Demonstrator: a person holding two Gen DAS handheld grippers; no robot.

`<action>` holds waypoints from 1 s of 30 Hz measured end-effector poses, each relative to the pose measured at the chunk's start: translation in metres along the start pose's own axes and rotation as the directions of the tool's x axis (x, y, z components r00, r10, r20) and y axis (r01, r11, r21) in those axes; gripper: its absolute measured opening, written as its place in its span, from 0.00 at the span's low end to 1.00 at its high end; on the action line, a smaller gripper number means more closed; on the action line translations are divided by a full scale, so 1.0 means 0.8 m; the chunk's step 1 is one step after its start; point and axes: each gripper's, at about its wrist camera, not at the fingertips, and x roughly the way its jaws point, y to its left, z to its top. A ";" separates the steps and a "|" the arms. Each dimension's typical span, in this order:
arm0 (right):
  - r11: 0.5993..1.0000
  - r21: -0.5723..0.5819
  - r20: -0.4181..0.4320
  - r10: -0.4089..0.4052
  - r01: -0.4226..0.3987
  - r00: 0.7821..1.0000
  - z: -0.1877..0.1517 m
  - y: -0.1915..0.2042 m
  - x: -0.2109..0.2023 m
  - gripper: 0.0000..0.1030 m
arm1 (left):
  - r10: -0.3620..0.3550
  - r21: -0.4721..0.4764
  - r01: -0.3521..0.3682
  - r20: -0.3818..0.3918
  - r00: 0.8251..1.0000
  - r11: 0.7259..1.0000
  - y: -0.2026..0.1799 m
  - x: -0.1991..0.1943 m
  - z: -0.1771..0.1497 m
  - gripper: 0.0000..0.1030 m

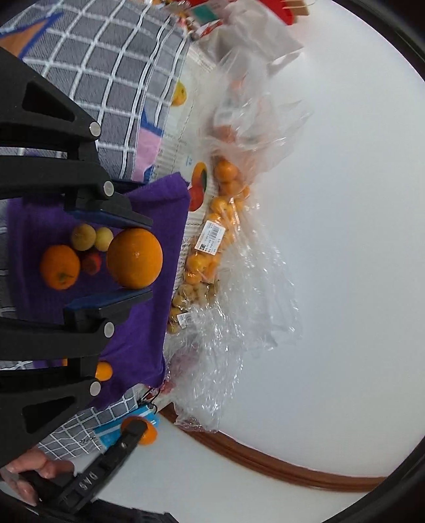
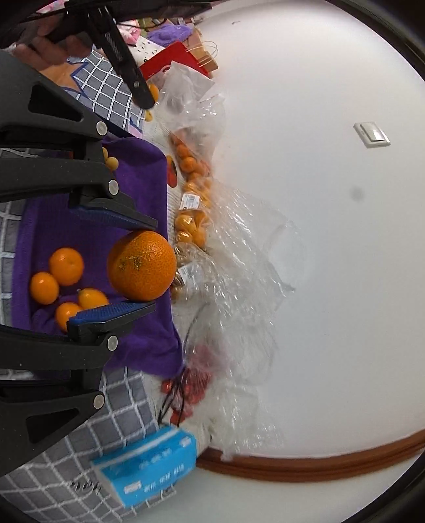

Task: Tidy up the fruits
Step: 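Lower both oranges onto the towel and open both grippers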

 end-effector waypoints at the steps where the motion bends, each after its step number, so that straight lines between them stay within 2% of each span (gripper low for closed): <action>1: 1.000 0.006 -0.016 0.005 -0.005 1.000 -0.003 0.000 0.014 0.41 | -0.004 -0.008 0.004 -0.004 1.000 1.000 0.004 0.007 -0.003 0.33; 6: 1.000 0.017 -0.096 0.014 -0.013 0.995 -0.026 -0.003 0.063 0.41 | -0.017 -0.042 0.016 -0.030 0.999 0.999 0.022 0.024 -0.019 0.33; 12: 1.000 0.022 -0.167 0.015 -0.011 0.986 -0.045 -0.005 0.099 0.41 | -0.016 -0.022 0.015 -0.023 1.000 1.000 0.023 0.034 -0.023 0.33; 18: 1.000 0.025 -0.203 0.013 -0.008 0.979 -0.057 -0.007 0.117 0.41 | -0.026 -0.044 0.025 -0.016 1.000 0.999 0.031 0.037 -0.022 0.33; 22: 1.000 -0.001 -0.195 0.001 -0.001 0.981 -0.060 -0.001 0.118 0.42 | -0.036 -0.065 0.034 -0.028 0.999 0.997 0.036 0.042 -0.025 0.33; 30: 1.000 -0.009 -0.200 0.009 -0.011 0.980 -0.064 0.002 0.115 0.42 | 0.001 -0.022 -0.002 -0.048 0.999 1.000 0.028 0.056 -0.034 0.33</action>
